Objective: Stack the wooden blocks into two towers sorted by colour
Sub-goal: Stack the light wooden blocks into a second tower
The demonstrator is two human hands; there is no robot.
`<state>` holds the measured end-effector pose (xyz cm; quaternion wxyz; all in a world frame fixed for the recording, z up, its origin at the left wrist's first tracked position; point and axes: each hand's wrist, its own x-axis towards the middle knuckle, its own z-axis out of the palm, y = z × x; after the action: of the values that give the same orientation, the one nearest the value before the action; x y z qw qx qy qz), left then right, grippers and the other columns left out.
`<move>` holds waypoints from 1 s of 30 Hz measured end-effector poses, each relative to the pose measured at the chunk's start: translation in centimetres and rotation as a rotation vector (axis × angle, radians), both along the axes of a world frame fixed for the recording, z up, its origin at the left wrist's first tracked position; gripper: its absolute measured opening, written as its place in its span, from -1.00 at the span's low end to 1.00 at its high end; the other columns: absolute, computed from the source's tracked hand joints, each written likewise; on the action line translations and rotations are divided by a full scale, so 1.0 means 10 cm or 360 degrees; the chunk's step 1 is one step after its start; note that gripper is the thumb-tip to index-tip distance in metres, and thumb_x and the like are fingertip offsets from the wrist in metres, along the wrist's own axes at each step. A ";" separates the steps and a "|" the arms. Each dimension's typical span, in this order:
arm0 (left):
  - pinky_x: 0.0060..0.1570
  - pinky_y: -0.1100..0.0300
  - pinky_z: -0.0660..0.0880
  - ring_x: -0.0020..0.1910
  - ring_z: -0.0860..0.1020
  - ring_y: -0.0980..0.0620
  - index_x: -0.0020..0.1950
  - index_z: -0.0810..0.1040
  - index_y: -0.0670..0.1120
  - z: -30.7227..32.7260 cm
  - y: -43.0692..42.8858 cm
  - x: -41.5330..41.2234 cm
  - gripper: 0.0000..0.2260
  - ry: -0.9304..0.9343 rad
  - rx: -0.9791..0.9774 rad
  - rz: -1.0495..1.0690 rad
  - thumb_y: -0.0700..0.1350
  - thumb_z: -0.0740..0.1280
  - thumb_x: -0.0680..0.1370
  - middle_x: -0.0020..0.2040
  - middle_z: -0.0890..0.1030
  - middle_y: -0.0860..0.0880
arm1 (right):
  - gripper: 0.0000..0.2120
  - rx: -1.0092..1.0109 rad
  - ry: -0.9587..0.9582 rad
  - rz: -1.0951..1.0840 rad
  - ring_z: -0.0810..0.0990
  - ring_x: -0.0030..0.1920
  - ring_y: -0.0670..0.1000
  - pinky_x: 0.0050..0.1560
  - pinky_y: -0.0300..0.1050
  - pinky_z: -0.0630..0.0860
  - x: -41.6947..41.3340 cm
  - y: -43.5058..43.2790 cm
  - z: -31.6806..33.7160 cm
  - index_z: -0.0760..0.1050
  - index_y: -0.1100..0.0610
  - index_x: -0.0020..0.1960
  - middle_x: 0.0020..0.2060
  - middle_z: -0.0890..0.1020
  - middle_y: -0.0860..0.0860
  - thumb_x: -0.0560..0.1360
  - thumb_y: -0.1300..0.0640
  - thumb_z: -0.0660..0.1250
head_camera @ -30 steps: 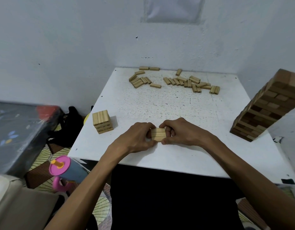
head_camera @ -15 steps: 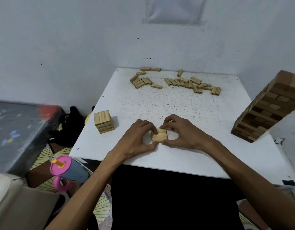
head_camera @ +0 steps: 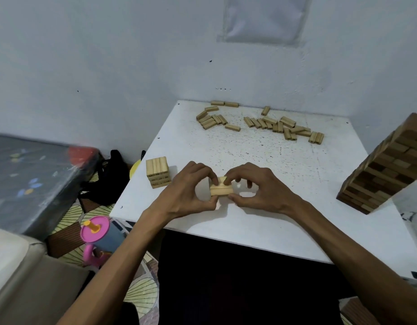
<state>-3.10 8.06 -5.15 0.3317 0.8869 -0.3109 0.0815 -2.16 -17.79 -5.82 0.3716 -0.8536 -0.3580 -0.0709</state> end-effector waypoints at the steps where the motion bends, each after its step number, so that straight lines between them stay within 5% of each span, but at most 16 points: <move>1: 0.04 0.18 0.43 0.06 0.47 0.04 0.06 0.59 0.06 0.04 0.05 0.00 -0.72 -0.0014 0.0007 0.0017 0.05 0.53 0.40 0.03 0.60 0.14 | -0.71 0.0016 -0.0002 0.0010 0.59 0.04 -0.04 -0.15 -0.07 0.53 0.03 0.04 0.01 0.63 0.03 0.16 0.13 0.66 -0.16 0.47 0.07 0.57; 6: -0.03 0.24 0.39 -0.01 0.45 0.09 0.04 0.59 0.07 0.20 0.33 0.00 -0.74 -0.0075 0.0045 0.0086 0.06 0.52 0.40 0.00 0.61 0.17 | -0.71 0.0053 -0.0033 0.0104 0.58 0.04 -0.07 -0.18 -0.13 0.52 0.20 0.31 0.10 0.64 0.01 0.17 0.17 0.65 -0.19 0.47 0.06 0.58; 10: -0.02 0.08 0.46 -0.06 0.48 0.01 0.03 0.60 0.04 0.30 0.60 0.05 -0.73 -0.0159 0.0110 0.0165 0.08 0.48 0.39 -0.02 0.63 0.14 | -0.69 0.0043 -0.0046 0.0168 0.57 0.04 -0.06 -0.15 -0.17 0.51 0.38 0.61 0.19 0.63 0.00 0.18 0.16 0.65 -0.21 0.47 0.02 0.58; 16: 0.01 0.12 0.43 -0.02 0.45 0.04 0.04 0.59 0.07 0.36 1.02 0.14 -0.72 -0.0148 0.0149 0.0262 0.08 0.52 0.39 0.00 0.62 0.16 | -0.69 -0.0028 -0.0093 0.0247 0.56 0.03 -0.08 -0.04 -0.42 0.33 0.63 1.05 0.27 0.63 0.00 0.17 0.10 0.67 -0.19 0.46 -0.01 0.57; 19: -0.02 0.20 0.39 0.00 0.45 0.05 0.06 0.58 0.10 0.35 1.19 0.20 -0.69 -0.0127 0.0156 0.0303 0.14 0.56 0.41 0.01 0.60 0.19 | -0.69 -0.0043 -0.0077 0.0262 0.55 0.04 -0.09 -0.04 -0.44 0.32 0.72 1.22 0.27 0.61 -0.02 0.17 0.10 0.66 -0.21 0.47 -0.02 0.56; 30: -0.03 0.02 0.48 0.03 0.47 0.05 0.08 0.56 0.15 0.28 1.45 0.34 -0.73 -0.0021 0.0144 0.0354 0.16 0.47 0.42 0.06 0.60 0.20 | -0.67 -0.0131 -0.0020 0.0262 0.52 0.07 -0.13 -0.06 -0.44 0.32 0.92 1.50 0.23 0.60 -0.07 0.19 0.12 0.64 -0.24 0.46 0.00 0.55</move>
<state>0.29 22.56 -2.40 0.2783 0.9294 -0.2162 0.1095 7.02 -2.83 -3.56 0.3386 -0.8354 -0.4320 -0.0307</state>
